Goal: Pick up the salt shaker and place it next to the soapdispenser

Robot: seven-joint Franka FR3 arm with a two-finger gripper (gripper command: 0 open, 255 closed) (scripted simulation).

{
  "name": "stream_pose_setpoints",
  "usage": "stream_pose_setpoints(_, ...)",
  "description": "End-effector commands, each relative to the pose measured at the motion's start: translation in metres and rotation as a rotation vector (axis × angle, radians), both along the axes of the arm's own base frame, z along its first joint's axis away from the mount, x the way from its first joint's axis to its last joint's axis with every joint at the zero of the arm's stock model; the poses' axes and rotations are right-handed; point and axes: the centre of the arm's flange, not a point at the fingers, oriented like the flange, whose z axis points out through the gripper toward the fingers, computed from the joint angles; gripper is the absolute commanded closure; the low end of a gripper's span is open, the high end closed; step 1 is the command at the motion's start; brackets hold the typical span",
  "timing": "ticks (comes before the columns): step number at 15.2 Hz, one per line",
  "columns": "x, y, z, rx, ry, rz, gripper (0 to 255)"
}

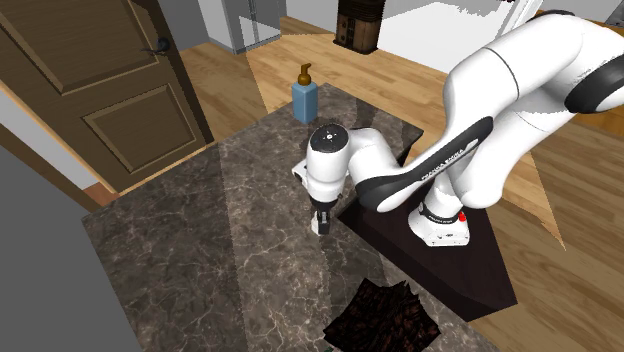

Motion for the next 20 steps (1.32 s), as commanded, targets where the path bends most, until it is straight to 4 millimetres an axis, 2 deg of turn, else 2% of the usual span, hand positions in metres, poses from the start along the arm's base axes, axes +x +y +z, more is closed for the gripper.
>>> stream_pose_setpoints(1,0.0,0.0,-0.004,0.0,0.0,0.0,0)
stream_pose_setpoints(7,0.0,0.0,-0.004,0.0,0.0,0.0,0)
stream_pose_setpoints(8,0.0,0.0,-0.004,0.0,0.0,0.0,255)
stream_pose_setpoints(17,0.0,0.0,-0.004,0.0,0.0,0.0,255)
stream_pose_setpoints(20,0.0,0.0,0.012,0.0,0.0,0.0,255)
